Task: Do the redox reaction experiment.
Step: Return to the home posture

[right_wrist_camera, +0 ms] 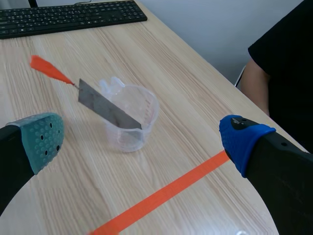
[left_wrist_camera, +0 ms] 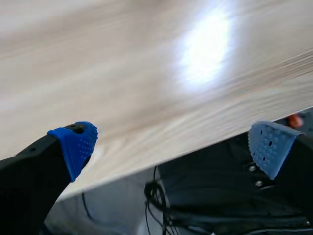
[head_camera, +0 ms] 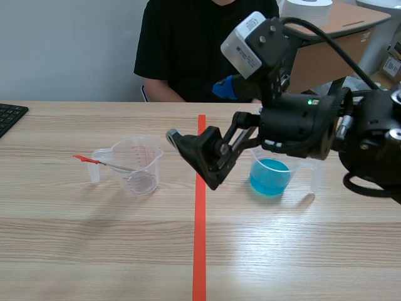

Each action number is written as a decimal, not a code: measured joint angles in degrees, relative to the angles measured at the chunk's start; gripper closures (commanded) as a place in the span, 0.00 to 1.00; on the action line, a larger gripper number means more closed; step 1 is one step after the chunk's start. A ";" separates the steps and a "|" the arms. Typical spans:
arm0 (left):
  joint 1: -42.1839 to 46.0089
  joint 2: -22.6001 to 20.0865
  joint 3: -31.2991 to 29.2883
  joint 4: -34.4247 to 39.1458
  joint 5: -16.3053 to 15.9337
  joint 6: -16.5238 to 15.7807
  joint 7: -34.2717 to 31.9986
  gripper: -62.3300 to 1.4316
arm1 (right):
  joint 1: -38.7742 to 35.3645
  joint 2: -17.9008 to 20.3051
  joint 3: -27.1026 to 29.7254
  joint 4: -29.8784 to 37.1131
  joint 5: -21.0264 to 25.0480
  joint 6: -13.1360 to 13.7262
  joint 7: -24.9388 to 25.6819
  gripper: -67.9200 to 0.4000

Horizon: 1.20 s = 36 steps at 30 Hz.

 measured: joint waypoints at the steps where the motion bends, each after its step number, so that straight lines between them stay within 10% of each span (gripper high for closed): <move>1: 0.17 -1.44 0.00 1.33 -0.02 -0.70 0.07 0.00 | -1.88 1.11 0.44 2.23 0.00 -0.90 0.02 0.00; 15: -12.31 -16.70 -0.55 8.81 -4.66 -5.64 5.75 0.00 | -25.03 14.73 12.94 22.51 3.56 -11.87 -0.20 0.00; 36: -32.00 -10.73 -0.76 8.92 -4.81 -16.04 16.13 0.00 | -39.17 16.20 26.45 25.18 3.82 -12.76 3.63 0.00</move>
